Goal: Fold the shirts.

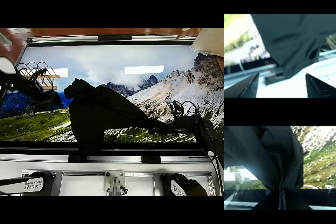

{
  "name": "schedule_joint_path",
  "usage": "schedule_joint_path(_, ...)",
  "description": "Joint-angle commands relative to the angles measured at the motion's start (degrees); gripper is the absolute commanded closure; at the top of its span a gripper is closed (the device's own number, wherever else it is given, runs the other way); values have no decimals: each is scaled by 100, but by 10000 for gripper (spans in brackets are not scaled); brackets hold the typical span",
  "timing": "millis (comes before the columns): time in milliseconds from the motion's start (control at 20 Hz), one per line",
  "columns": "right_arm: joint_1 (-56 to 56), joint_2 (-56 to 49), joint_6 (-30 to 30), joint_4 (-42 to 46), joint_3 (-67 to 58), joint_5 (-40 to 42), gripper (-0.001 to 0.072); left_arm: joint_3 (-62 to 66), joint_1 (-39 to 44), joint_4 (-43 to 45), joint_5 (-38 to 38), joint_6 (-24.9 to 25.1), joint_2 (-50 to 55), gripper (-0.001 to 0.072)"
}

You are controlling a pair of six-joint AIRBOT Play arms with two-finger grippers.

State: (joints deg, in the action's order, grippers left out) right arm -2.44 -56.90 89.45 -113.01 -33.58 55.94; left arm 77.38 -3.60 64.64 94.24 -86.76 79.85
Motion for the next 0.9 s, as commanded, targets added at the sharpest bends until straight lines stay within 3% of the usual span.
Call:
schedule_joint_path(0,7,-2,83,-9,2,-57,653,-2282,-232,-221,-1318,0,-1067,-7)
schedule_joint_path(200,4,-2,81,-7,2,-181,653,-3574,-232,-1198,-2671,221,-1102,-6)
schedule_joint_path(300,7,-2,81,-9,2,-184,654,-3742,-166,-1432,-3077,234,-887,114)
schedule_joint_path(650,4,-2,13,-92,2,-195,654,-3729,463,-1639,-4033,387,-151,111)
schedule_joint_path(700,4,-2,-35,-92,2,-195,653,-3709,538,-1856,-4135,474,-90,141)
schedule_joint_path(800,4,-2,-96,-98,2,-203,654,-3692,616,-2358,-4389,520,-61,522)
schedule_joint_path(850,4,0,-90,-103,0,-210,653,-3613,612,-2577,-4365,772,-66,678)
